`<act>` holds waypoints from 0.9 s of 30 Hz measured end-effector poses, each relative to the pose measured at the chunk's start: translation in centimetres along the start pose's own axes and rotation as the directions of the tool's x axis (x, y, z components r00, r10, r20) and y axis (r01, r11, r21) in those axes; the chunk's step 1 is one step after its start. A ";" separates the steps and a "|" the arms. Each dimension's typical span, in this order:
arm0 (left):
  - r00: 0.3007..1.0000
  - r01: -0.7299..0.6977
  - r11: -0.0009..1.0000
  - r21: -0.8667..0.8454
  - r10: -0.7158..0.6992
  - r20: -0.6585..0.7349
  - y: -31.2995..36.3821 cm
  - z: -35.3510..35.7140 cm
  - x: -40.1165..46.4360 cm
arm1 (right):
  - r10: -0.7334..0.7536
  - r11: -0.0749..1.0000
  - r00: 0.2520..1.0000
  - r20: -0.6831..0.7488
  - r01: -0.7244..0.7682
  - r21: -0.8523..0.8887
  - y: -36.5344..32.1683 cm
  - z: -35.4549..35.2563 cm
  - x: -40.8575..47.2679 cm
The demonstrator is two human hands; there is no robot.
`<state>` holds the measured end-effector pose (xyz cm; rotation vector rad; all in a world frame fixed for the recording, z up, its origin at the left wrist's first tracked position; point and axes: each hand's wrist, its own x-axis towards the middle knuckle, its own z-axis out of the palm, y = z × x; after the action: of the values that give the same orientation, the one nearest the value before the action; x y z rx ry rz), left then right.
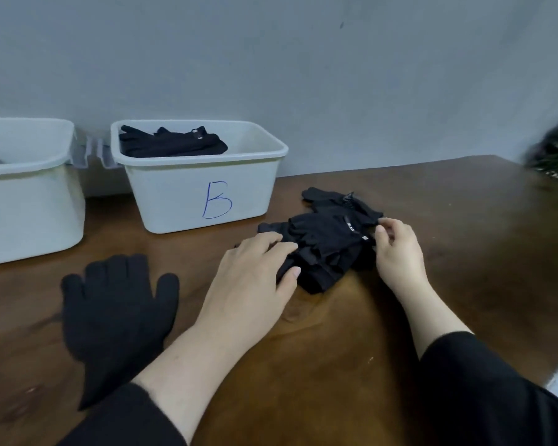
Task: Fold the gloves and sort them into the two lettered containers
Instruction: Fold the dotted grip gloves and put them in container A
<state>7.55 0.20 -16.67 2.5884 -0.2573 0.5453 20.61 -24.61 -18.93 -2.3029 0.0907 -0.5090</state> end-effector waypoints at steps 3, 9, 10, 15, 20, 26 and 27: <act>1.000 0.006 1.000 -0.006 -0.006 0.029 0.3 1.3 1.4 | -0.063 0.997 0.995 0.072 0.065 -0.029 0.8 0.7 2.5; 0.992 -0.025 0.999 0.022 0.022 0.127 0.4 3.1 3.2 | -0.113 0.991 0.968 0.223 0.125 -0.042 2.0 1.9 6.6; 0.990 -0.025 0.999 0.031 0.020 0.142 0.3 3.4 3.3 | -0.105 0.991 0.963 0.246 0.123 -0.056 2.2 2.0 7.1; 0.982 -0.022 0.999 0.043 0.014 0.189 0.0 4.2 3.6 | -0.077 0.995 0.977 0.201 0.089 -0.051 1.9 2.1 8.2; 0.985 -0.049 0.997 0.057 0.039 0.171 0.0 4.3 3.5 | -0.250 0.963 0.966 -0.072 0.256 0.090 -0.4 0.0 6.9; 0.995 -0.067 0.992 -0.103 0.059 -0.079 0.6 3.3 3.3 | -0.168 0.919 0.977 -0.133 0.204 0.337 -6.6 -3.9 2.9; 0.991 -0.074 0.990 -0.122 0.059 -0.124 0.7 3.0 3.3 | -0.151 0.916 0.985 -0.087 0.173 0.361 -7.6 -4.4 2.0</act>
<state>11.33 -2.15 -17.41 2.4221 -0.3275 0.6835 20.07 -22.65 -10.13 -1.9355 -0.1585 -0.6204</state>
